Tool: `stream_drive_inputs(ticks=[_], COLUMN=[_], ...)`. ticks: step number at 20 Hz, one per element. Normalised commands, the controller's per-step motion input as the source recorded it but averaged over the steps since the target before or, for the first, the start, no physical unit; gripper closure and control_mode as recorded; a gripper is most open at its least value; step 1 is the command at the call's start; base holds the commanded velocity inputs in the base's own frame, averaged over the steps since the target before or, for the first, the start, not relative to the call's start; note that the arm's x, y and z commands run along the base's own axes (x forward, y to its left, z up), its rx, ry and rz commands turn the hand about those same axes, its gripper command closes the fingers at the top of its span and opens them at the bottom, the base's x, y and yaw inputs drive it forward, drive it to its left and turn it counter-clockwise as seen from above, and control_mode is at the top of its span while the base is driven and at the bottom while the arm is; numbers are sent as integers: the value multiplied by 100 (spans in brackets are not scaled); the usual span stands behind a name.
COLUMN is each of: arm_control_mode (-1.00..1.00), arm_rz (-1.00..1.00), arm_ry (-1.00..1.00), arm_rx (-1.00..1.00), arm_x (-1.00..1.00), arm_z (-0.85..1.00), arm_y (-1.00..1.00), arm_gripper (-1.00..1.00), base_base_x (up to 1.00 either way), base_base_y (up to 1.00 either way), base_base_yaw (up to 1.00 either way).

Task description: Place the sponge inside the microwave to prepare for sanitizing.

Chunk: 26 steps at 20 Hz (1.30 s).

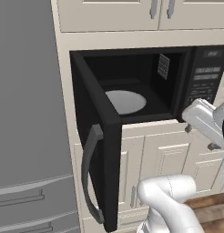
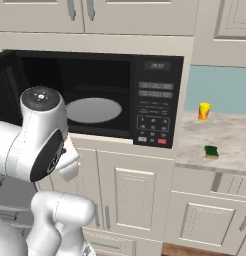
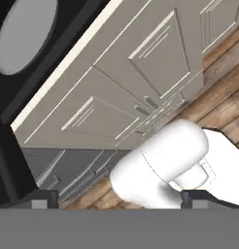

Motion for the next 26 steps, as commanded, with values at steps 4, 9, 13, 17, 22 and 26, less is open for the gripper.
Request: stream_drive_inputs(ticks=[4, 9, 13, 17, 22, 26], arm_control_mode=[-100, -100, -100, -100, -100, -100], arm_rz=[33, 29, 14, 3, 1, 0], arm_ry=[-28, -27, 7, 35, 43, 3], arm_rx=[-46, -62, -24, 11, 2, 0], arm_x=[62, 35, 40, 31, 15, 0], arm_z=[-6, -46, -14, 0, -7, 0], arm_y=[-5, 29, 41, -13, 0, 0], arm_gripper=[-100, -100, -100, -100, -100, -100], base_base_x=[0, 0, 0, 0, 0, 0], base_base_y=[0, 0, 0, 0, 0, 0], base_base_yaw=[0, 0, 0, 0, 0, 0])
